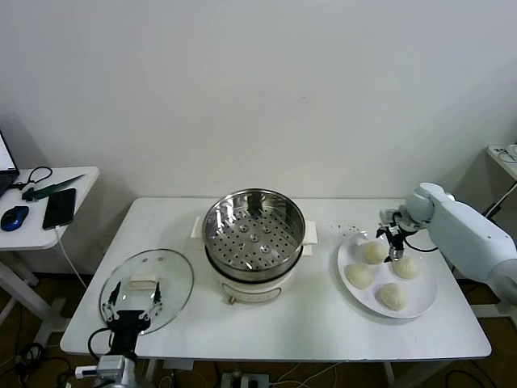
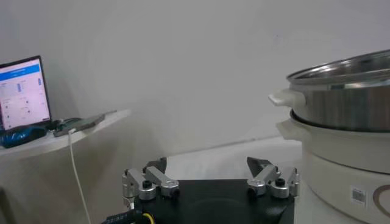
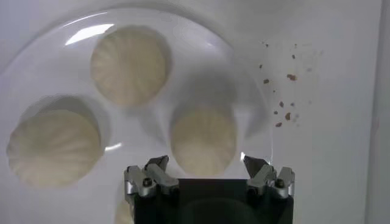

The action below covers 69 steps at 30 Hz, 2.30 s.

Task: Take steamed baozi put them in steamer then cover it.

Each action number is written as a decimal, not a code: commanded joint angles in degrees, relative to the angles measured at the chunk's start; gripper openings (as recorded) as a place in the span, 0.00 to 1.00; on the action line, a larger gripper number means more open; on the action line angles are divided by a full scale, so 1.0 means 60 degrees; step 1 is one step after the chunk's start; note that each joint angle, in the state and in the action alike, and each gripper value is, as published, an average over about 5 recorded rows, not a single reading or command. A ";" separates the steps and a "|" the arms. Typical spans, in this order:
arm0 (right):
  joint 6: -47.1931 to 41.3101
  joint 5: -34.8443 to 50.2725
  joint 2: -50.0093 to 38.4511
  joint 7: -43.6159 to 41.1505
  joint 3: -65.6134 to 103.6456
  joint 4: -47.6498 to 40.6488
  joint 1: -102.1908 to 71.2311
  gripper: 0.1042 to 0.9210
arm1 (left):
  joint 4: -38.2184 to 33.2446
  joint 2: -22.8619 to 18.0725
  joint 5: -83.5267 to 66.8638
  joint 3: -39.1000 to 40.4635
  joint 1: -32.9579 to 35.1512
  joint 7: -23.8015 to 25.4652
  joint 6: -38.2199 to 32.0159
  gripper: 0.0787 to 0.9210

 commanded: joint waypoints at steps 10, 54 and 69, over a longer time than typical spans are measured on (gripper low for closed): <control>0.0191 -0.0255 0.0730 -0.0157 -0.0059 -0.0977 0.0175 0.88 | 0.0033 0.0020 0.0019 -0.0025 -0.0019 0.0007 0.0026 0.88; 0.4711 0.0884 0.3373 -0.0985 -0.3988 0.1781 0.6076 0.73 | -0.0215 0.0063 0.0047 0.0000 0.0292 0.0013 0.0017 0.88; 0.6763 -0.2911 0.4810 0.0065 -0.3588 0.2712 0.4699 0.73 | -0.0287 0.0142 0.0037 -0.0013 0.0404 0.0018 0.0043 0.88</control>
